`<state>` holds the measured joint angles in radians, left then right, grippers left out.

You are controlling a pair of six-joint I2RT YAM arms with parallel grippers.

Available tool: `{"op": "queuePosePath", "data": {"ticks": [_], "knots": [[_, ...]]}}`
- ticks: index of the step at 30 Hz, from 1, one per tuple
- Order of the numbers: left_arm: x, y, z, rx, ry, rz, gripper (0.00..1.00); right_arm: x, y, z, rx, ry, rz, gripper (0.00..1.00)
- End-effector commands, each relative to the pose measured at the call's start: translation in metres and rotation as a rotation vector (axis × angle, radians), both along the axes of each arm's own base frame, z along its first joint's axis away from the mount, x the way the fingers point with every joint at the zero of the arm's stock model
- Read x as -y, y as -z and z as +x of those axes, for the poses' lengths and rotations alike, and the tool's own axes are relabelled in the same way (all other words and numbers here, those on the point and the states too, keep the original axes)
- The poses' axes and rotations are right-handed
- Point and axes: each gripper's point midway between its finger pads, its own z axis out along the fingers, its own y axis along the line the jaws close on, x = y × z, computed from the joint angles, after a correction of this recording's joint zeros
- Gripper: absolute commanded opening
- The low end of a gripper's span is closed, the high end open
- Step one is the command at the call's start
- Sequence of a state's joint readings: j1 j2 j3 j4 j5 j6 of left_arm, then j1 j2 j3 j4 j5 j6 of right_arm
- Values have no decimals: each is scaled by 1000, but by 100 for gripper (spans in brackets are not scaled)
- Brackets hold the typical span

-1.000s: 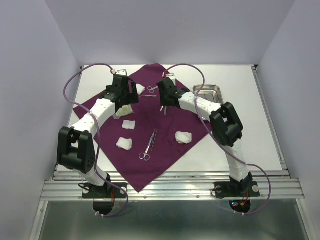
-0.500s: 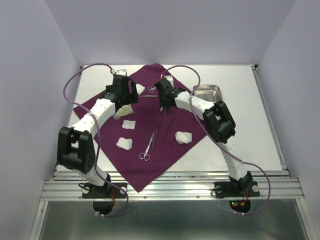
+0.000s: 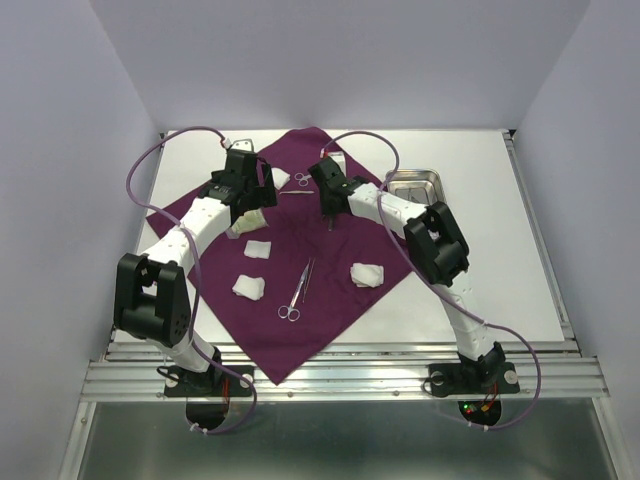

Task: Prepare the surgical pack
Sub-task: Pick up the medical item from the surgical kit.

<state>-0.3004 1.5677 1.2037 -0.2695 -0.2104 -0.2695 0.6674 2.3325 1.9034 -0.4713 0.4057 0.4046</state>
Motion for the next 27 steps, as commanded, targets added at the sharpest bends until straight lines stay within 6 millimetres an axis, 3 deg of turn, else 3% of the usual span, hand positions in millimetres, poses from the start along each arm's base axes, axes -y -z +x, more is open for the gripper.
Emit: {"op": "queuePosePath", "data": {"ticks": [1, 7, 18, 23, 27], "knots": [[-1, -9, 0, 37, 1, 7, 99, -2, 1, 2, 1, 17, 9, 33], [-2, -7, 0, 34, 2, 9, 99, 3, -3, 0, 13, 36, 9, 32], [-1, -6, 0, 33, 4, 9, 99, 2, 12, -5, -16, 23, 8, 32], [-1, -6, 0, 33, 4, 9, 99, 4, 12, -5, -11, 30, 1, 12], [-1, -5, 1, 32, 7, 7, 99, 11, -8, -4, 27, 47, -6, 4]]}}
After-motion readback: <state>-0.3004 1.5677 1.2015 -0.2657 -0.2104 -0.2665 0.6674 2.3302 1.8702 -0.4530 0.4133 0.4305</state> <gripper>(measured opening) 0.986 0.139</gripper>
